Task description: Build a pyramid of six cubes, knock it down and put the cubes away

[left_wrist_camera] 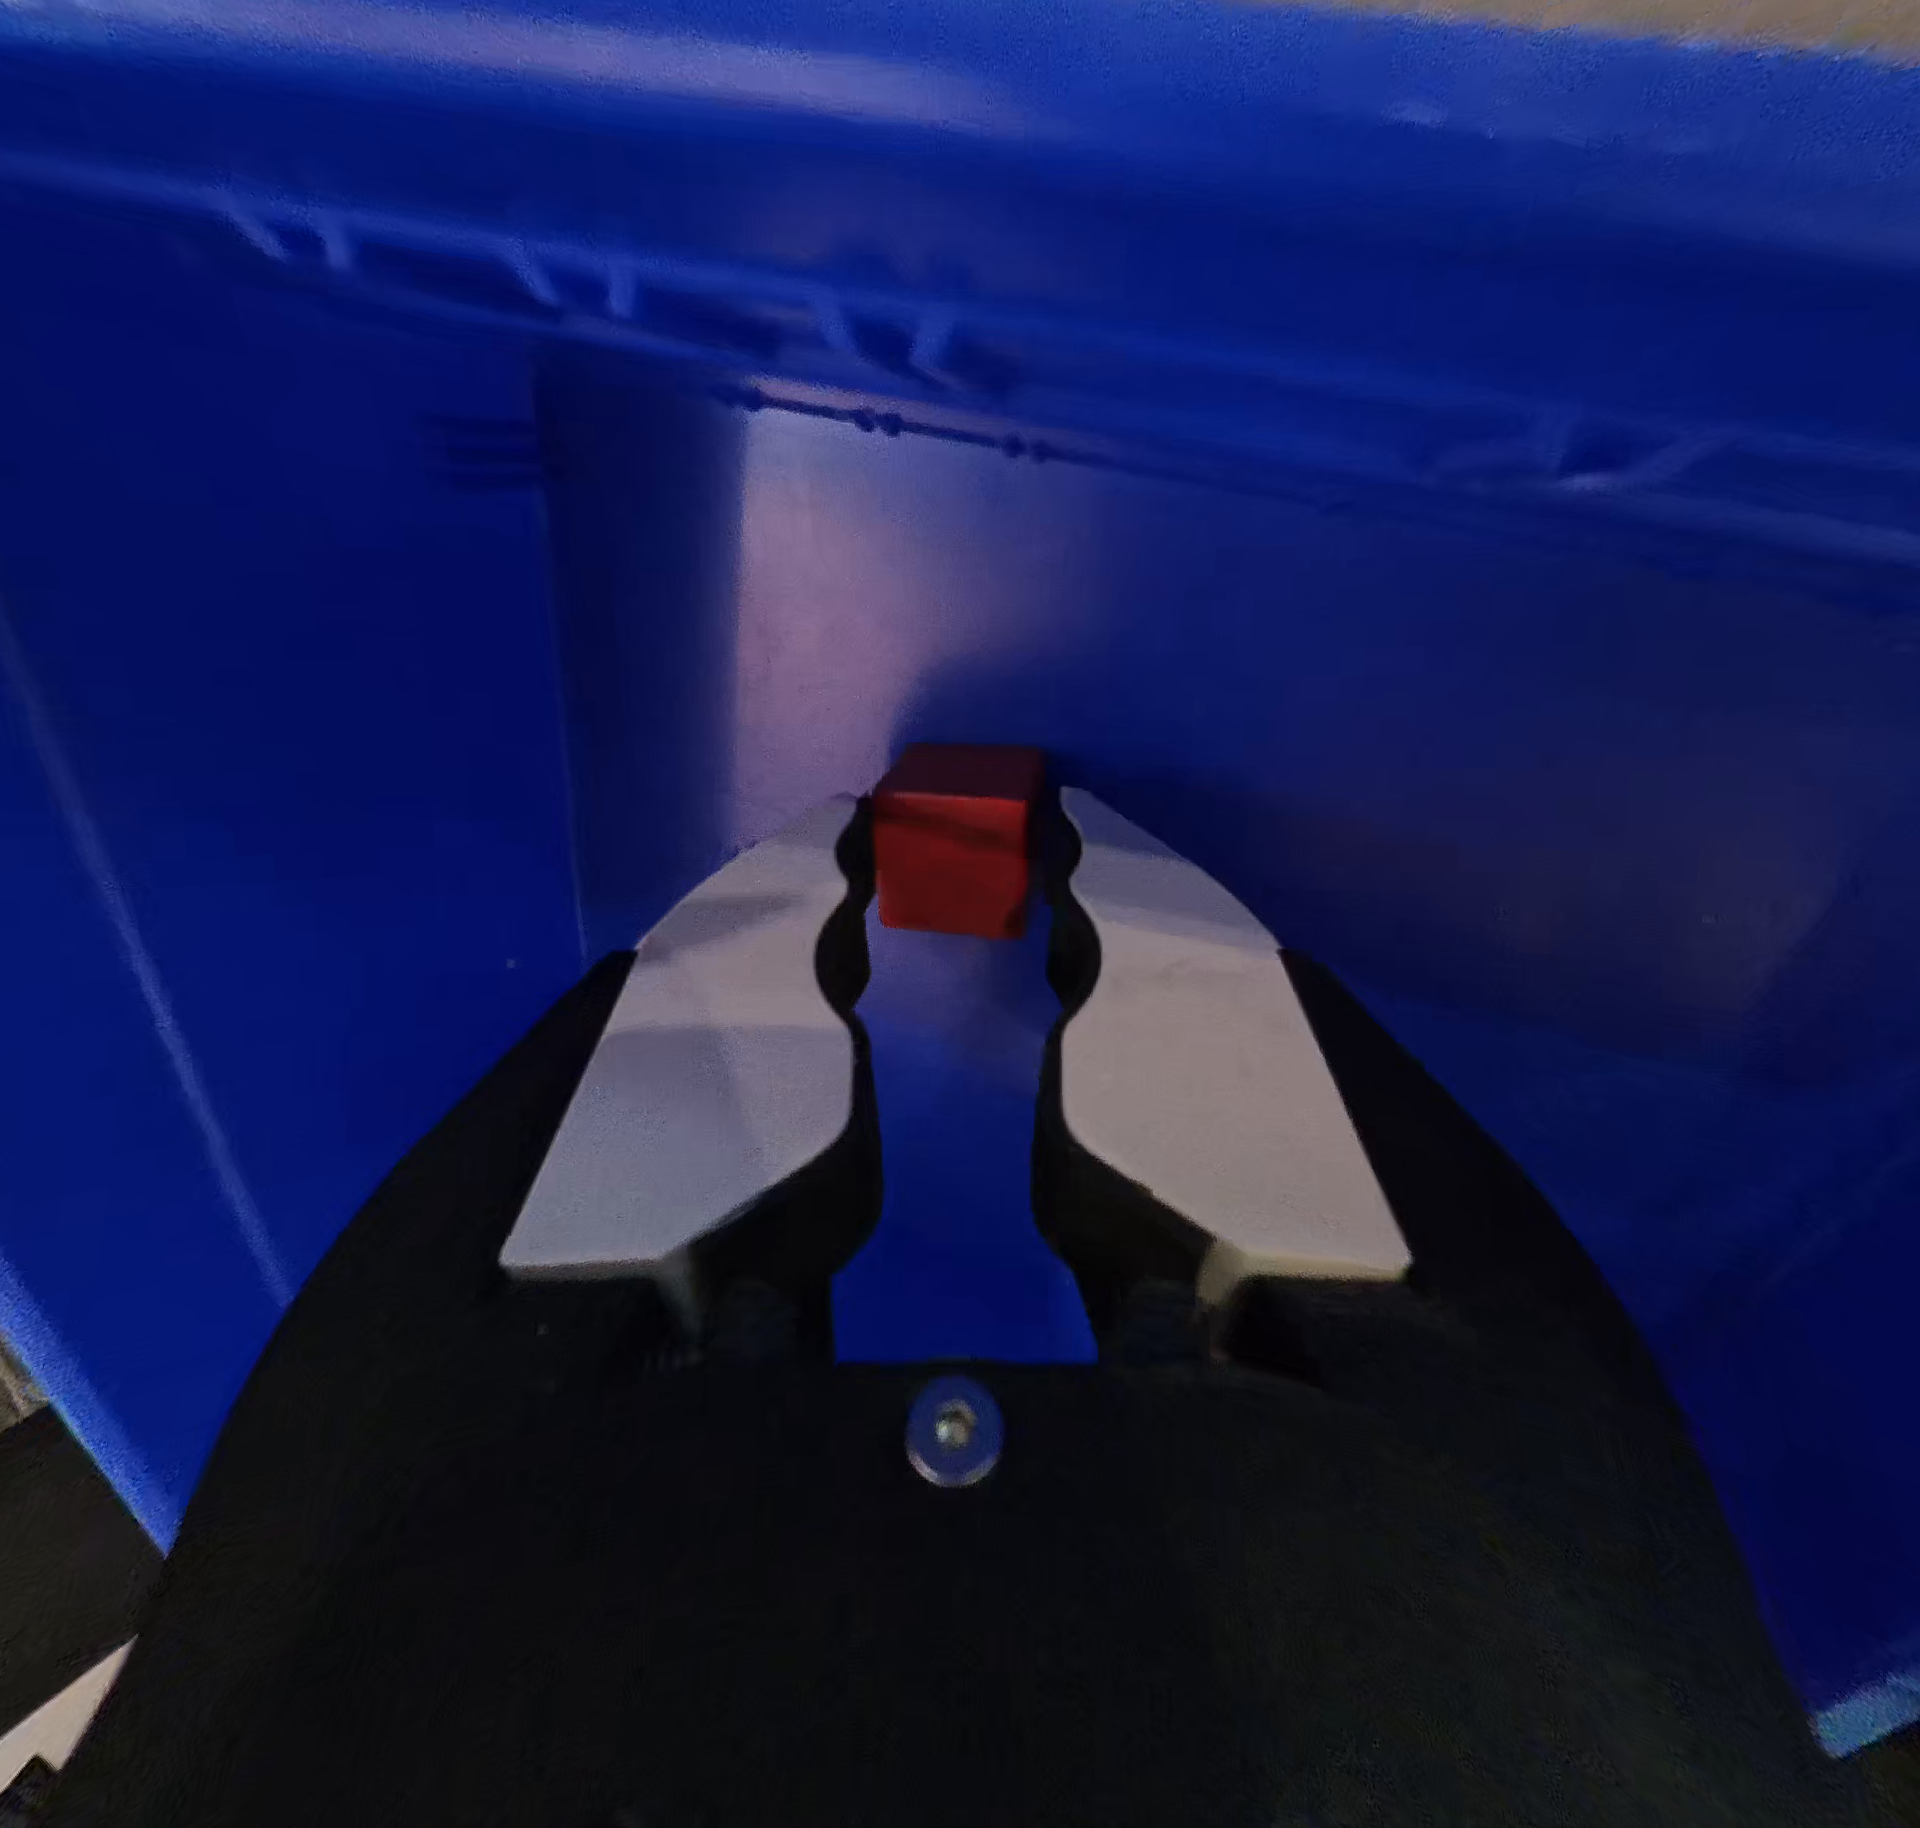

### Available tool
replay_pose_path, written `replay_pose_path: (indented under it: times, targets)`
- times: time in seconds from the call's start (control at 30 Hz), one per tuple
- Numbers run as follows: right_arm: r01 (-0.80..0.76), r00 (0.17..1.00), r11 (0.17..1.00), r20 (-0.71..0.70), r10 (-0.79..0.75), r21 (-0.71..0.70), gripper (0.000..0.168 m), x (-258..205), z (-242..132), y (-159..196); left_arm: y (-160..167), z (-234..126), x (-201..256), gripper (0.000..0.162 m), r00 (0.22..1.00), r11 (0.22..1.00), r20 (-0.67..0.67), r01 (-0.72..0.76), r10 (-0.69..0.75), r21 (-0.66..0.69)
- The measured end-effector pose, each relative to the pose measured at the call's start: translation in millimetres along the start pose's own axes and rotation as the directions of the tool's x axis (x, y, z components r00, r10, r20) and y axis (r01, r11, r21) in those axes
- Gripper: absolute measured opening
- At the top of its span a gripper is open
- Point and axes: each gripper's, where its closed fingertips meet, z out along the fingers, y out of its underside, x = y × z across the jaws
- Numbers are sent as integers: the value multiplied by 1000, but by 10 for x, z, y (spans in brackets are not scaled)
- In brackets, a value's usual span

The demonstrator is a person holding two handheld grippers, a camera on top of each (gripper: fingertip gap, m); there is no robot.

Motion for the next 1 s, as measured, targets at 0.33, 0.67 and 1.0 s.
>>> replay_pose_path:
  times: [0.33, 0.67, 1.0]
  targets:
    - [2, 1000, 1000, 2, -2, -3, 86, -3, 4, 5, -28, -543, 76, 29, 995, 996, 76, 66, -70, 61]
    - [15, 1000, 1000, 0, -15, -12, 85, -16, 13, 14, -563, -1663, 884, 29, 988, 978, 153, -22, -10, 207]
    - [21, 1000, 1000, -3, -21, -10, 85, -21, 9, 10, -1601, -1345, 1961, 28, 979, 960, 75, -199, 188, 197]
